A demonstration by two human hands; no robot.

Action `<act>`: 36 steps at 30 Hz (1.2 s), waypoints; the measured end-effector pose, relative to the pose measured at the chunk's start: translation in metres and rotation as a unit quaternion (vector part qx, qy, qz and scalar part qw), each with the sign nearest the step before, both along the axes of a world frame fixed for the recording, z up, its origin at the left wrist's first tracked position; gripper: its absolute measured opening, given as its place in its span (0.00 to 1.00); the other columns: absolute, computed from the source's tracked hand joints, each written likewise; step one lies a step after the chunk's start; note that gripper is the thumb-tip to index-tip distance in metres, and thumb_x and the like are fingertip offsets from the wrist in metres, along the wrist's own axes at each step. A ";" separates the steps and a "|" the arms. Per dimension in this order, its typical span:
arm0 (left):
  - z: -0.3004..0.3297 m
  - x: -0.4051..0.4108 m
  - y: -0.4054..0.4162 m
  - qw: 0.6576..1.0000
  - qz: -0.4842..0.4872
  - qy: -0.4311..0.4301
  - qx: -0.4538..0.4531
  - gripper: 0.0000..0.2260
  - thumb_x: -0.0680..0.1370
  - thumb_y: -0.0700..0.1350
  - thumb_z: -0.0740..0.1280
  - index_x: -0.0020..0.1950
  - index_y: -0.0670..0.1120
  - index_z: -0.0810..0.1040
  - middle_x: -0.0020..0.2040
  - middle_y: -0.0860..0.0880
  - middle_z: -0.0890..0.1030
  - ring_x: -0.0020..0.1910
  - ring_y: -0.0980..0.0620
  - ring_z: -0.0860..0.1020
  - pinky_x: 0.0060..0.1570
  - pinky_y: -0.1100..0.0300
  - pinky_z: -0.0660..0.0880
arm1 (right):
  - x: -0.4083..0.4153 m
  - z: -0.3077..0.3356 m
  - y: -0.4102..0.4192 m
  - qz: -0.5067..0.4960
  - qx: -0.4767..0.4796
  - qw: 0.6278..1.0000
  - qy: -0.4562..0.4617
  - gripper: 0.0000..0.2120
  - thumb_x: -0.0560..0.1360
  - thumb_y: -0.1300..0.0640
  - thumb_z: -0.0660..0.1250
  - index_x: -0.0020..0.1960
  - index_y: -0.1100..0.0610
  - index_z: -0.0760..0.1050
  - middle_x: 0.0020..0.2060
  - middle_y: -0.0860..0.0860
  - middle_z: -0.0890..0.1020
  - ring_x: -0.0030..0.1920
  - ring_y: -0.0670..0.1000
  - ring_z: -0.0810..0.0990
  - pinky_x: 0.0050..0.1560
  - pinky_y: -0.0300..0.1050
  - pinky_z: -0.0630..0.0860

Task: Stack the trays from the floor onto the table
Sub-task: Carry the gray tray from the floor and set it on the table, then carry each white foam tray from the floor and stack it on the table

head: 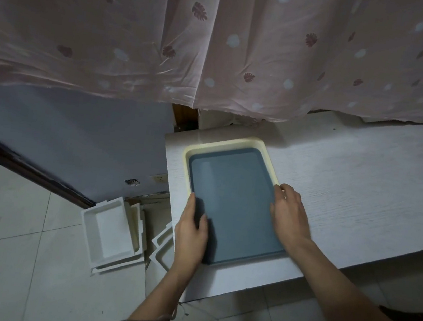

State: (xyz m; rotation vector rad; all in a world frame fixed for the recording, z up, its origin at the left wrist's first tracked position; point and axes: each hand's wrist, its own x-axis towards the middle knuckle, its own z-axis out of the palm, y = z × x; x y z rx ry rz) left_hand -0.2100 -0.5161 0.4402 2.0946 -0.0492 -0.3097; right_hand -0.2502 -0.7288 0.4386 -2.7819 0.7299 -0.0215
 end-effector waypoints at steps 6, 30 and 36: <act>0.035 0.026 0.023 0.973 0.101 0.115 -0.171 0.19 0.81 0.41 0.65 0.73 0.44 0.72 0.69 0.49 0.77 0.68 0.53 0.74 0.70 0.56 0.67 | 0.009 0.036 0.011 0.011 0.074 0.996 -0.039 0.20 0.78 0.58 0.64 0.68 0.62 0.70 0.63 0.56 0.74 0.62 0.57 0.73 0.61 0.52 0.74; -0.028 0.104 0.338 0.936 0.240 0.168 -0.194 0.14 0.81 0.50 0.63 0.62 0.47 0.81 0.58 0.53 0.84 0.60 0.58 0.80 0.64 0.59 0.74 | 0.147 0.006 0.305 0.108 0.291 0.950 0.017 0.20 0.80 0.52 0.62 0.69 0.60 0.73 0.62 0.55 0.80 0.64 0.53 0.77 0.65 0.37 0.66; -0.088 0.130 0.408 0.934 0.271 0.166 -0.163 0.10 0.82 0.45 0.61 0.48 0.54 0.81 0.45 0.61 0.84 0.48 0.61 0.79 0.51 0.68 0.72 | 0.180 -0.064 0.362 0.126 0.282 0.949 0.054 0.17 0.80 0.54 0.62 0.63 0.62 0.77 0.54 0.58 0.83 0.57 0.57 0.80 0.61 0.46 0.72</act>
